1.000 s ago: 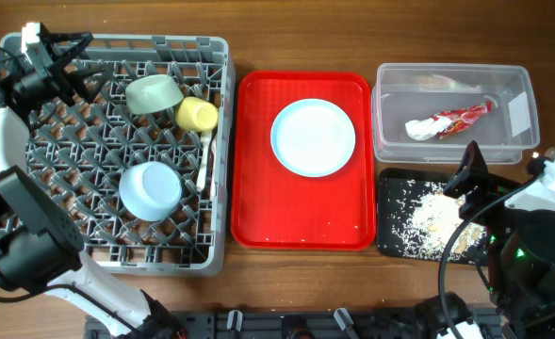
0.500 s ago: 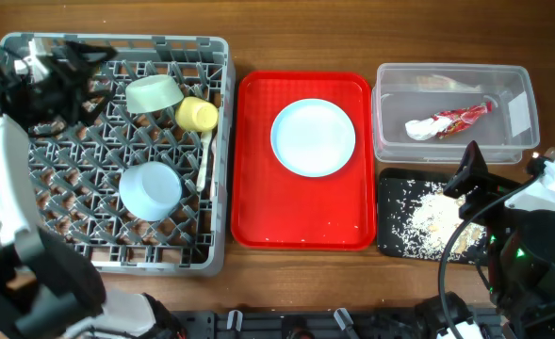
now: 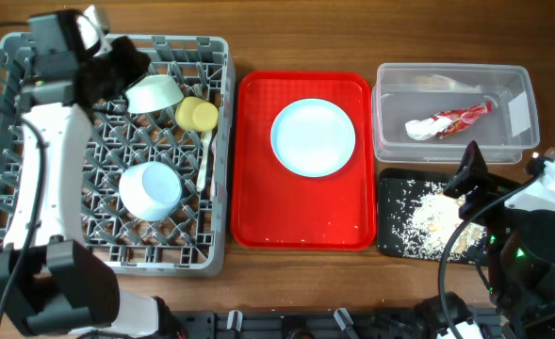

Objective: Sort waste into correct bins and load items into the dishwasher rack
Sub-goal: 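Raise the left gripper and move it over the light blue bowl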

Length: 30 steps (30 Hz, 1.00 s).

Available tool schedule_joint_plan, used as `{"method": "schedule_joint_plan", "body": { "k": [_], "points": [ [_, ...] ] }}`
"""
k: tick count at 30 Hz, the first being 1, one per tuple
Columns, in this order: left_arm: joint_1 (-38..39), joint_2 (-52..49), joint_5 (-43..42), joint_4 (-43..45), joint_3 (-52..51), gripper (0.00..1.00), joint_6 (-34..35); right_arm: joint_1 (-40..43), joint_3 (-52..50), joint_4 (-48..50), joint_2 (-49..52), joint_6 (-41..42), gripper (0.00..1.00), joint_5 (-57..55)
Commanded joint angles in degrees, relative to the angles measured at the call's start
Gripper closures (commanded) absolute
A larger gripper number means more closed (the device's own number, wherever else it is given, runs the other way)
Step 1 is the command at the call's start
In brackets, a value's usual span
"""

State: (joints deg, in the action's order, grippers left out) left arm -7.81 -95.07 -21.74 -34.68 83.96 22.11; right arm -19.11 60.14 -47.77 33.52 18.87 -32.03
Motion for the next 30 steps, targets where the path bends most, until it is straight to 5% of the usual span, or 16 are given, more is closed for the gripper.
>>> {"method": "schedule_joint_plan", "body": {
  "k": [1, 7, 30],
  "points": [
    [4.3, -3.3, 15.1, 3.4, 0.0, 0.96, -1.2, 0.1, 0.5, 0.1, 0.3, 0.7, 0.0, -0.9],
    [6.6, -8.0, 24.7, 4.0, 0.0, 0.96, -1.1, 0.1, 0.5, 0.1, 0.3, 0.7, 0.0, -0.9],
    [6.4, -9.7, 24.8, -10.7, 0.0, 0.96, -1.2, 0.1, 0.5, 0.1, 0.3, 0.7, 0.0, -0.9]
  ]
}}
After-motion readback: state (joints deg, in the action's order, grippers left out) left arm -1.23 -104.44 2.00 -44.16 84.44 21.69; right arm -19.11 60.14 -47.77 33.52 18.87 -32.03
